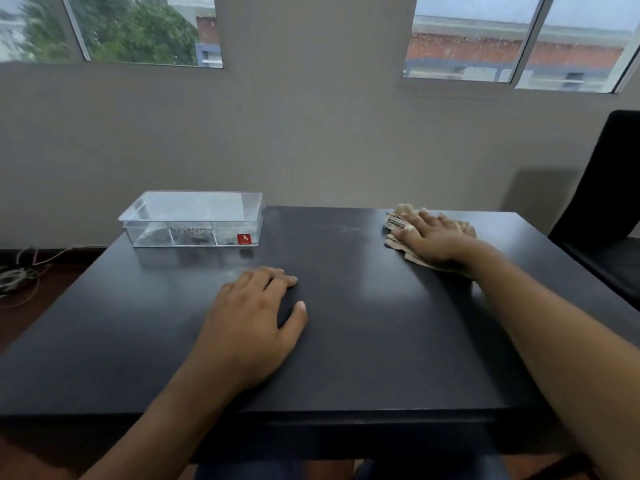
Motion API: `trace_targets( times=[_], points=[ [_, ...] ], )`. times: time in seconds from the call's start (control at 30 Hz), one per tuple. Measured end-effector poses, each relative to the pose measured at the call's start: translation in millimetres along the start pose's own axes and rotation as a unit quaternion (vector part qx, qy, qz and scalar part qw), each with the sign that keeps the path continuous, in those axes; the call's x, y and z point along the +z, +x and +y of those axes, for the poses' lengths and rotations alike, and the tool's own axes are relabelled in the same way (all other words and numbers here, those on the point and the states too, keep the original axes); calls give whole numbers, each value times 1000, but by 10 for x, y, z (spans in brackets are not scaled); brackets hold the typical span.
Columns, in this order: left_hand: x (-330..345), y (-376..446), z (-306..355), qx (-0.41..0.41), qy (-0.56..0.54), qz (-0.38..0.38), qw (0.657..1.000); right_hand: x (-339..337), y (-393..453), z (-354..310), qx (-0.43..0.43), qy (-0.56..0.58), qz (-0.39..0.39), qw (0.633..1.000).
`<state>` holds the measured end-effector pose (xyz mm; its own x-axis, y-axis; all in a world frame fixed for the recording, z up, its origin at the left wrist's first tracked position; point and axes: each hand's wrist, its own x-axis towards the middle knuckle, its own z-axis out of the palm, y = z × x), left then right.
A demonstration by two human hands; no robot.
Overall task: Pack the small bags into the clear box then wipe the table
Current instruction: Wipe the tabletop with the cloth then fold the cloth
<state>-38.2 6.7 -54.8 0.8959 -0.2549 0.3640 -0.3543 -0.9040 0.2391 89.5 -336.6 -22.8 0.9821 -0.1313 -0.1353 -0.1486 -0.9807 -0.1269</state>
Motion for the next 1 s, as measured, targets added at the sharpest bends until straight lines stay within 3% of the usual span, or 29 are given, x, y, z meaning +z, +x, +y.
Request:
trace_targets(
  times=[0.17, 0.27, 0.4, 0.53, 0.73, 0.87, 1.0],
  points=[
    [-16, -12, -8, -1, -3, 3, 1000, 119, 112, -896, -117, 2, 2, 993],
    [-27, -8, -5, 0, -15, 9, 1000, 197, -106, -1101, -187, -15, 3, 982],
    [-43, -31, -4, 4, -28, 11, 1000, 261, -732, -984, -268, -21, 8, 963],
    [-42, -96, 14, 9, -36, 7, 999, 288, -1450, -406, -304, -19, 9, 953],
    [-11, -50, 54, 39, -40, 8, 998, 97, -1687, 744, -168, 1, 36, 985],
    [-19, -46, 66, 57, -46, 2, 997, 10, -1161, 1299, -63, -5, 37, 997],
    [-37, -27, 130, 74, -48, -12, 996, -28, -515, 1375, 25, 28, 52, 998]
  ],
)
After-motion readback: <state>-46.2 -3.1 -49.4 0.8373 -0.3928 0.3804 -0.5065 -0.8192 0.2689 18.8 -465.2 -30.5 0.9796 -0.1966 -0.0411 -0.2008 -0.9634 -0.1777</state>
